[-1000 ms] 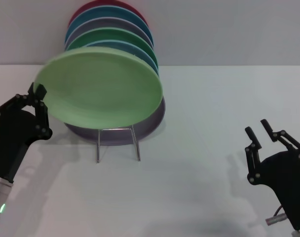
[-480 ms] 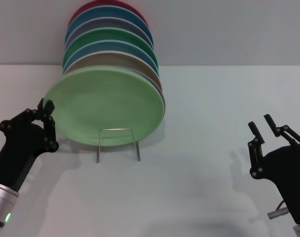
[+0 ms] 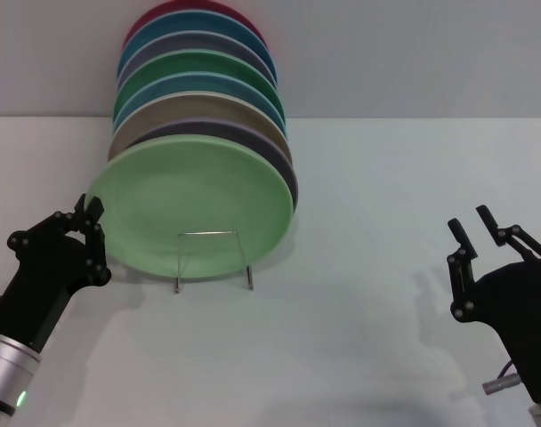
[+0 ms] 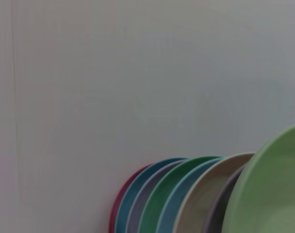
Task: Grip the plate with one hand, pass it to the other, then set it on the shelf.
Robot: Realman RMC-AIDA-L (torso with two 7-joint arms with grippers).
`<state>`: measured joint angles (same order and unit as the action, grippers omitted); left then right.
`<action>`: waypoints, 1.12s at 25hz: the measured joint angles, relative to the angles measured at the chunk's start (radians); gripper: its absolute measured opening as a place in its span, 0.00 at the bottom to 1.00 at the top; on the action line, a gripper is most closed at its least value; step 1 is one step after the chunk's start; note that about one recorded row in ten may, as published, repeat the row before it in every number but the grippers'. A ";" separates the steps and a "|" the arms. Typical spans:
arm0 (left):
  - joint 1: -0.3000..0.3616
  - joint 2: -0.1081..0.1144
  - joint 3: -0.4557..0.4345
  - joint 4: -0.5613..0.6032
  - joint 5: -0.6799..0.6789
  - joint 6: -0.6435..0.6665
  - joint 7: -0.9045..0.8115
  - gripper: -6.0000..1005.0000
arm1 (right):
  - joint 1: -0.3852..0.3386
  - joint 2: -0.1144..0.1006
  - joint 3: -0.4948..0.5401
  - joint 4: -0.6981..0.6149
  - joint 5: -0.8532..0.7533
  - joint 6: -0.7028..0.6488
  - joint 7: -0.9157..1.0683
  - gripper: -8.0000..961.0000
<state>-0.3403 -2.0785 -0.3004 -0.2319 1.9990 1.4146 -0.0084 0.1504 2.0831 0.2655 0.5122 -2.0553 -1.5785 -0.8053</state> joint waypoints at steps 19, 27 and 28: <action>0.016 0.006 0.032 0.001 0.005 0.035 -0.013 0.21 | 0.012 0.000 0.007 -0.007 0.000 0.004 0.000 0.24; 0.148 0.009 -0.005 0.001 -0.005 0.318 -0.074 0.36 | 0.037 -0.001 0.072 -0.012 0.086 -0.003 0.145 0.24; 0.158 0.009 -0.023 0.000 -0.005 0.328 -0.096 0.37 | 0.042 -0.001 0.079 -0.016 0.102 -0.004 0.182 0.24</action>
<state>-0.1824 -2.0694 -0.3233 -0.2315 1.9943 1.7422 -0.1043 0.1921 2.0822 0.3446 0.4966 -1.9535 -1.5821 -0.6235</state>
